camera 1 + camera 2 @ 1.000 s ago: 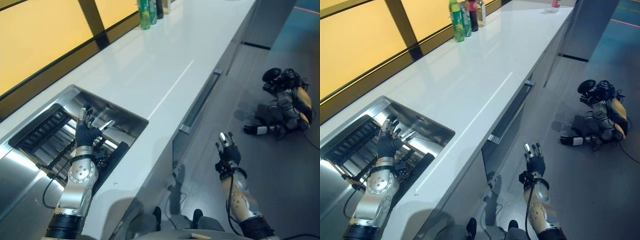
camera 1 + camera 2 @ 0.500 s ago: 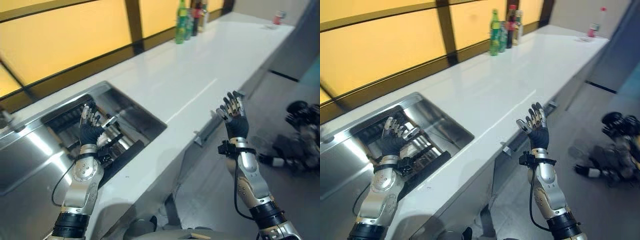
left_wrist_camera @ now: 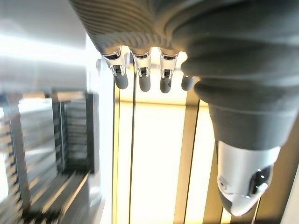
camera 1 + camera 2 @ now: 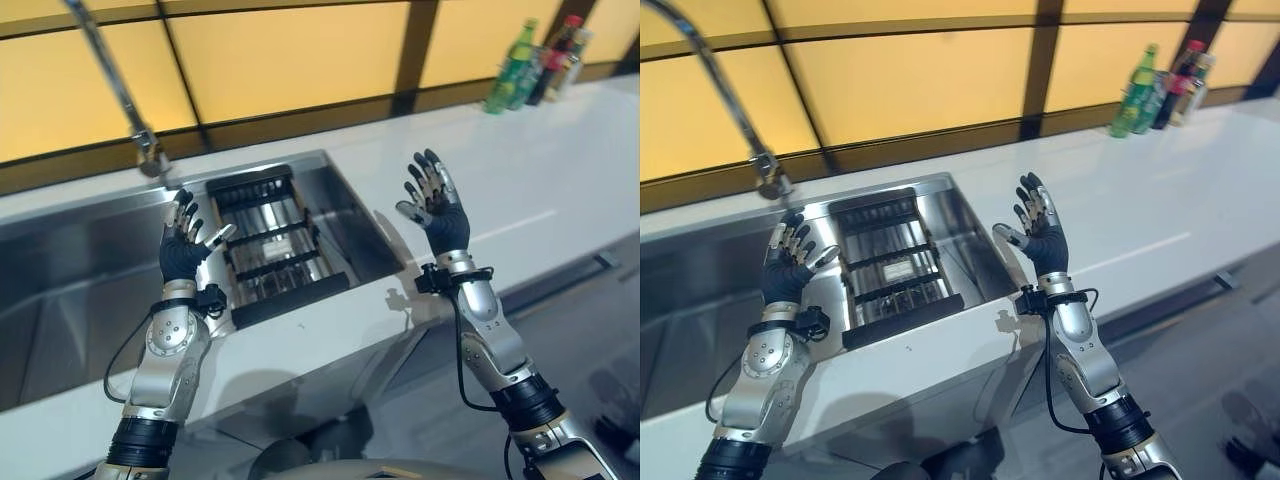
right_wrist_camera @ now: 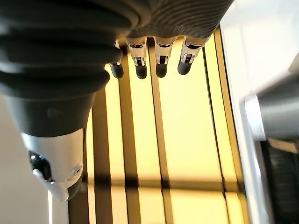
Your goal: Pick up plates and place into dishwasher.
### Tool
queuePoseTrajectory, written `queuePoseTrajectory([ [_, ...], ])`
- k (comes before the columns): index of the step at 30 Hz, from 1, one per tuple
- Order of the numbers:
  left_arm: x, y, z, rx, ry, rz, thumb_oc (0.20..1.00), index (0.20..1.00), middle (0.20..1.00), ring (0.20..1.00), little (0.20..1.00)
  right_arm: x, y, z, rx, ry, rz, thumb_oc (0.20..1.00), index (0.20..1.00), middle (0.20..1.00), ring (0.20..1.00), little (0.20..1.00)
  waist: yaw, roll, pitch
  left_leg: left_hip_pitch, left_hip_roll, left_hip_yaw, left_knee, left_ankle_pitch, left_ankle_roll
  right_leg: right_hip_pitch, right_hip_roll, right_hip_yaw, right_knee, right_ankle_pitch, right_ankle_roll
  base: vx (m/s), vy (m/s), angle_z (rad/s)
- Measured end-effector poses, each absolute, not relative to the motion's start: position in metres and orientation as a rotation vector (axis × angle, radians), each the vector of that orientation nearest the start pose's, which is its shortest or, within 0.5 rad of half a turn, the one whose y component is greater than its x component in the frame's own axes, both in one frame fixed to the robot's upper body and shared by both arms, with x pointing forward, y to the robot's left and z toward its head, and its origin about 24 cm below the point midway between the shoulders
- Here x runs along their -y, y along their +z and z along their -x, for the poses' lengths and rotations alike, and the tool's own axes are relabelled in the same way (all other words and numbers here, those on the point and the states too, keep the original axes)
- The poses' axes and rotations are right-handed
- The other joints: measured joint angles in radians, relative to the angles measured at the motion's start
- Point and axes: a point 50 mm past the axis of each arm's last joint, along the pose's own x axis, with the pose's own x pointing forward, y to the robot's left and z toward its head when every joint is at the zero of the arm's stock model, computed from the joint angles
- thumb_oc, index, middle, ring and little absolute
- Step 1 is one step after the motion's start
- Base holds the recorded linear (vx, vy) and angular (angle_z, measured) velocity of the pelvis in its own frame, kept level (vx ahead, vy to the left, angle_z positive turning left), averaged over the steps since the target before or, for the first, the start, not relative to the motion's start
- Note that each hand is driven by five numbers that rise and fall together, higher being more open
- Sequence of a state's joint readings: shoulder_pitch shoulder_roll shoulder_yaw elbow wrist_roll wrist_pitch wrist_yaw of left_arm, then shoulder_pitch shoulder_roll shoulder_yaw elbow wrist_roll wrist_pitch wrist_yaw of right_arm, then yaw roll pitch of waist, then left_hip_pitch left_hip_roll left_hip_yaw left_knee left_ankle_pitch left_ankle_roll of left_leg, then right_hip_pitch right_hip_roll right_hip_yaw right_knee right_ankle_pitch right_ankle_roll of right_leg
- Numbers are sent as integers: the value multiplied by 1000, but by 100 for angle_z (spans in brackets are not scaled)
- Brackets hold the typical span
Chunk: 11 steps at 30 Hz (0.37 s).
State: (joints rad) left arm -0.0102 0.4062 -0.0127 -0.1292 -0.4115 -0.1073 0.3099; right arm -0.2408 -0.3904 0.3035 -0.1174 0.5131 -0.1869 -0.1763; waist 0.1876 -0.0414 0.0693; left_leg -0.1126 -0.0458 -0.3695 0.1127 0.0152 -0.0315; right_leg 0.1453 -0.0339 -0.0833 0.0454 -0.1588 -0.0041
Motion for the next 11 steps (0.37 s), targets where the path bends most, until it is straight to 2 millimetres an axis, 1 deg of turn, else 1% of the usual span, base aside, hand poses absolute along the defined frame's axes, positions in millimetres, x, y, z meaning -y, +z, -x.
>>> queuePoseTrajectory([
  [1, -226, 97, -250, 219, 246, 51, 1000, 1000, 1000, 1000, 1000, 135, 132, -278, 364, 231, -164, 1000, 1000, 1000, 1000, 1000, 3, 4, -6, -7, -5, 21, 3, -2, -20, 7, 10, -14, -1, -5, 5, -67, -36, 63],
  [2, -226, 96, -250, 215, 245, 68, 1000, 1000, 1000, 1000, 1000, 135, 131, -278, 354, 235, -153, 1000, 1000, 1000, 1000, 1000, 9, 4, -5, -8, -10, 26, -6, 14, -39, 10, 11, -19, 2, -8, 8, -77, -17, 78],
  [3, -222, 95, -251, 213, 227, 99, 1000, 1000, 1000, 1000, 1000, 137, 129, -278, 343, 227, -148, 1000, 1000, 1000, 1000, 1000, 4, 3, -4, -20, -22, 77, -12, 41, -26, 12, 5, -44, 2, -11, 11, -67, 7, 108],
  [4, -218, 95, -252, 214, 204, 115, 1000, 1000, 1000, 1000, 1000, 139, 129, -279, 340, 217, -145, 1000, 1000, 1000, 1000, 1000, -16, 9, 1, -33, -38, 148, -13, 68, 5, 19, 1, -79, 6, -12, 12, -54, 24, 154],
  [5, -211, 98, -256, 222, 171, 130, 1000, 1000, 1000, 1000, 1000, 143, 130, -280, 340, 201, -133, 1000, 1000, 1000, 1000, 1000, -38, 25, 15, -36, -42, 211, -15, 93, 39, 20, 0, -110, 30, -26, 16, -48, 55, 186],
  [6, -202, 104, -262, 244, 139, 139, 1000, 1000, 1000, 1000, 1000, 148, 131, -280, 344, 188, -111, 1000, 1000, 1000, 1000, 1000, -57, 41, 28, -31, -41, 206, -39, 108, 48, -1, 17, -105, 75, -66, 11, -54, 89, 162],
  [7, -201, 108, -263, 261, 125, 133, 1000, 1000, 1000, 1000, 1000, 148, 132, -282, 343, 193, -101, 1000, 1000, 1000, 1000, 1000, -51, 39, 33, -30, -43, 201, -69, 116, 37, -37, 19, -87, 74, -60, -5, -41, 120, 121],
  [8, -203, 108, -263, 258, 129, 121, 1000, 1000, 1000, 1000, 1000, 146, 130, -282, 332, 199, -104, 1000, 1000, 1000, 1000, 1000, -51, 30, 35, -29, -26, 253, -89, 87, 8, -42, 15, -85, 88, -57, -17, -20, 121, 58],
  [9, -207, 108, -262, 254, 138, 101, 1000, 1000, 1000, 1000, 1000, 144, 127, -282, 320, 199, -121, 1000, 1000, 1000, 1000, 1000, -39, -11, 42, -40, -31, 293, -27, 68, 11, -47, -27, -87, 83, -56, -32, 6, 105, 21],
  [10, -211, 109, -262, 253, 147, 82, 1000, 1000, 1000, 1000, 1000, 139, 126, -282, 315, 199, -146, 1000, 1000, 1000, 1000, 1000, -35, -50, 41, -49, -28, 315, 65, 37, 23, -48, -55, -79, 72, -45, -27, 34, 109, -3],
  [11, -210, 110, -263, 261, 147, 88, 1000, 1000, 1000, 1000, 1000, 139, 127, -282, 322, 201, -150, 1000, 1000, 1000, 1000, 1000, -43, -58, 37, -36, -5, 314, 103, 1, -3, -42, -62, -79, 48, -31, -19, 44, 117, -5],
])
